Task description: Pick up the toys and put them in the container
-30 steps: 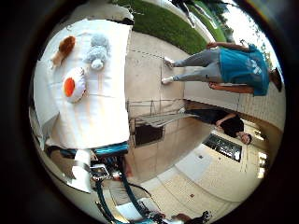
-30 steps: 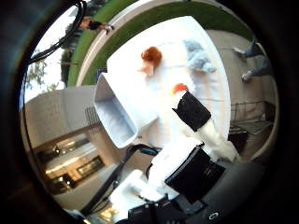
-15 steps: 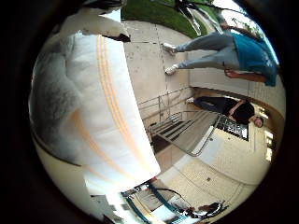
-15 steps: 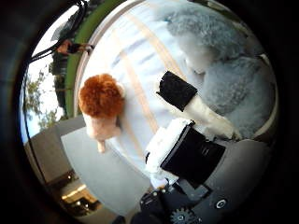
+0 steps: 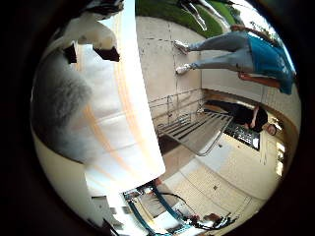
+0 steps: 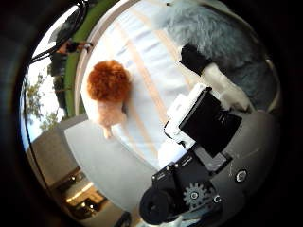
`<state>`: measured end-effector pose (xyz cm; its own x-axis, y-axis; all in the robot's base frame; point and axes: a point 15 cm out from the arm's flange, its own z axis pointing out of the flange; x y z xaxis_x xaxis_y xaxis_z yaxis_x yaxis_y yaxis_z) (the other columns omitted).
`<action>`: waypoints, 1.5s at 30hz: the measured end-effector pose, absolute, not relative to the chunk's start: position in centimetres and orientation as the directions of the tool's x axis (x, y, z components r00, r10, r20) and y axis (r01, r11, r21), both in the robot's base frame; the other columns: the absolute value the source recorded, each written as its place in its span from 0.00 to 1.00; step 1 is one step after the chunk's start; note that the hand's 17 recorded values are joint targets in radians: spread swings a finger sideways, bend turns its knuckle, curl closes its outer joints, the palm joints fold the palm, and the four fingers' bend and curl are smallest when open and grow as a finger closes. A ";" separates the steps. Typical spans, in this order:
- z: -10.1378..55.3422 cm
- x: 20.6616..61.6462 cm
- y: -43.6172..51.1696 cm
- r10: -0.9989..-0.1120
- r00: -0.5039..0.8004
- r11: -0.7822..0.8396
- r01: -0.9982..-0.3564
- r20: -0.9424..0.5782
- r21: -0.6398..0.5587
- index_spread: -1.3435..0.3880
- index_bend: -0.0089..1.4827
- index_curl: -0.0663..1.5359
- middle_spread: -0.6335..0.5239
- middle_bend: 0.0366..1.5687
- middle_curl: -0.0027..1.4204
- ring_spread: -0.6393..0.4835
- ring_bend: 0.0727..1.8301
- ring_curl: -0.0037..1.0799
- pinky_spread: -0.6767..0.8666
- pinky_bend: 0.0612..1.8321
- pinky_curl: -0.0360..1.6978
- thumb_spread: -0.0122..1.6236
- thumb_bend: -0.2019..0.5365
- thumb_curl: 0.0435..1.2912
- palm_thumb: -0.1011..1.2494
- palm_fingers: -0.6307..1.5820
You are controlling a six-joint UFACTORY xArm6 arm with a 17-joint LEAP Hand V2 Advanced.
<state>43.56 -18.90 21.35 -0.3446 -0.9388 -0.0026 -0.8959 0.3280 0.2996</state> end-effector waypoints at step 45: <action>33.0 39.5 21.4 -0.854 0.436 -0.487 -0.861 -0.284 0.143 0.50 0.18 0.26 0.63 0.11 0.30 0.82 0.30 0.34 0.71 0.51 0.30 0.73 0.24 0.35 0.65 0.20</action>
